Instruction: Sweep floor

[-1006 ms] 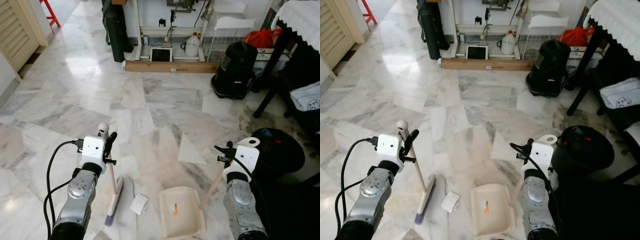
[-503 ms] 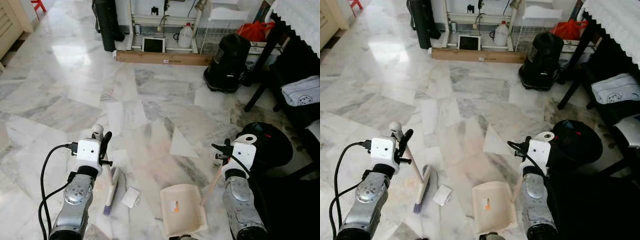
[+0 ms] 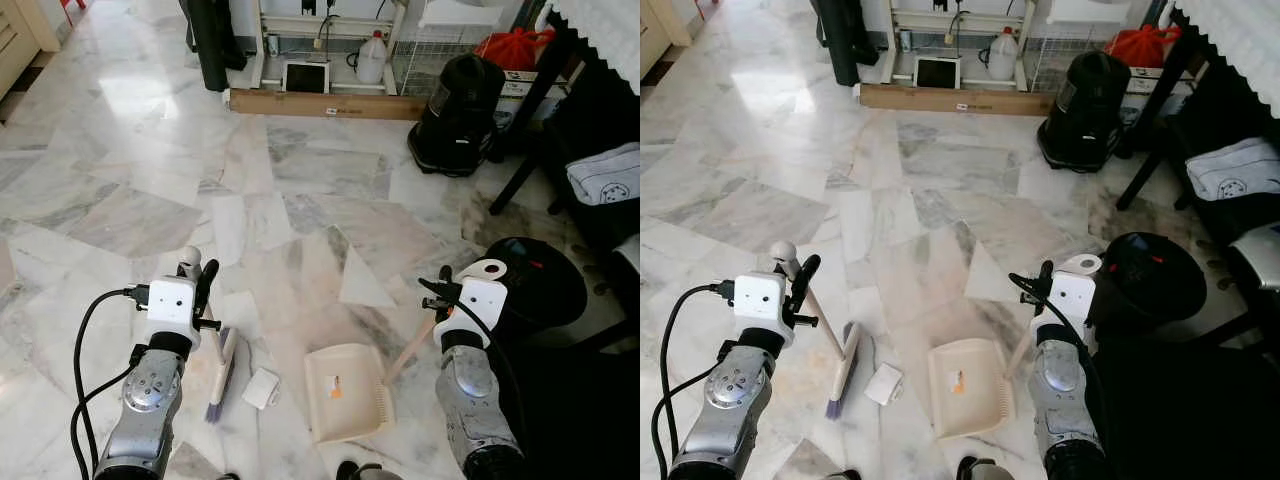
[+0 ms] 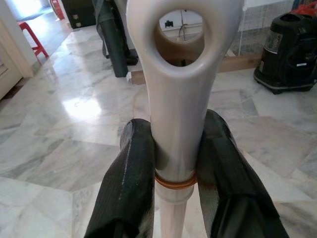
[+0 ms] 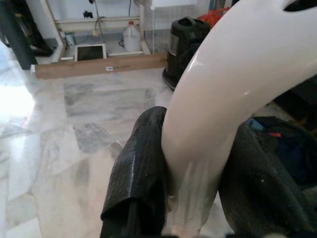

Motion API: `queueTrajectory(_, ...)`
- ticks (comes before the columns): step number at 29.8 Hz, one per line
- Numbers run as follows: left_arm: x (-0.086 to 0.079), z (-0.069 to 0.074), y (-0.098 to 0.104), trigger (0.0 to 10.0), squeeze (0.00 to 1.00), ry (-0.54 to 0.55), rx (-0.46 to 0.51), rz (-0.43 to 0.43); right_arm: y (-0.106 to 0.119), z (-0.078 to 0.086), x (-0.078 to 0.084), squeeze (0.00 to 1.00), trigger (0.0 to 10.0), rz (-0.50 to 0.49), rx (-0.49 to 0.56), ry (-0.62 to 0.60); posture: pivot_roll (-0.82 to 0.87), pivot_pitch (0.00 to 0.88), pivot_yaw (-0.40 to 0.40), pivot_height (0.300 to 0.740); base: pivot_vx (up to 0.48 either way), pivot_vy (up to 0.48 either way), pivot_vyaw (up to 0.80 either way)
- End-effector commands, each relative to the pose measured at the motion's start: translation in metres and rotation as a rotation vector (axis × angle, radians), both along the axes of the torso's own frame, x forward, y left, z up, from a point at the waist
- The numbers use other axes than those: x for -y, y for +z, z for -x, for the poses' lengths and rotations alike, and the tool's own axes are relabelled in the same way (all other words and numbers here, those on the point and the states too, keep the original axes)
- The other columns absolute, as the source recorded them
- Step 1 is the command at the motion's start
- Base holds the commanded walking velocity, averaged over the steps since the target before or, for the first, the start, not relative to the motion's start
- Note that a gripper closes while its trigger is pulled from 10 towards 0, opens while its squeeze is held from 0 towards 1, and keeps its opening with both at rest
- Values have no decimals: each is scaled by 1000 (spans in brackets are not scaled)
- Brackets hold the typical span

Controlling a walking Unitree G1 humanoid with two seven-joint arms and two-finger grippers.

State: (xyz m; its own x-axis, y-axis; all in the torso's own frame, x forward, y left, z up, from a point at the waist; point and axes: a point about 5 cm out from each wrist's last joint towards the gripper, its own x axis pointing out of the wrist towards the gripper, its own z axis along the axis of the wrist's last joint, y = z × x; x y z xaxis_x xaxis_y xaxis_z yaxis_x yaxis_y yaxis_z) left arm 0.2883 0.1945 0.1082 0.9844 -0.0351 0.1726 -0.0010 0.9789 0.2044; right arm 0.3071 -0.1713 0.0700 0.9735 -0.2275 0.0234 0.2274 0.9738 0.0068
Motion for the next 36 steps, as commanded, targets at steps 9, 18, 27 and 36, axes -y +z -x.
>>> queueTrajectory(9,-5,5,-4,10000,0,19,-29,-23,-13,10,-5,0,10000,-15,-16,-12,35,273,-54,740,0,0,0)
queueTrajectory(18,0,6,-22,10000,0,-65,-176,139,-15,13,-4,0,10000,-20,-20,-18,32,278,-51,740,0,0,0)
queueTrajectory(27,17,8,-30,10000,0,-233,-302,314,-15,12,-2,0,10000,-19,-25,-23,32,274,-51,740,0,0,0)
queueTrajectory(36,12,3,-12,10000,0,-299,-282,620,-14,8,-1,0,10000,-20,-30,-19,31,258,-53,740,0,0,0)
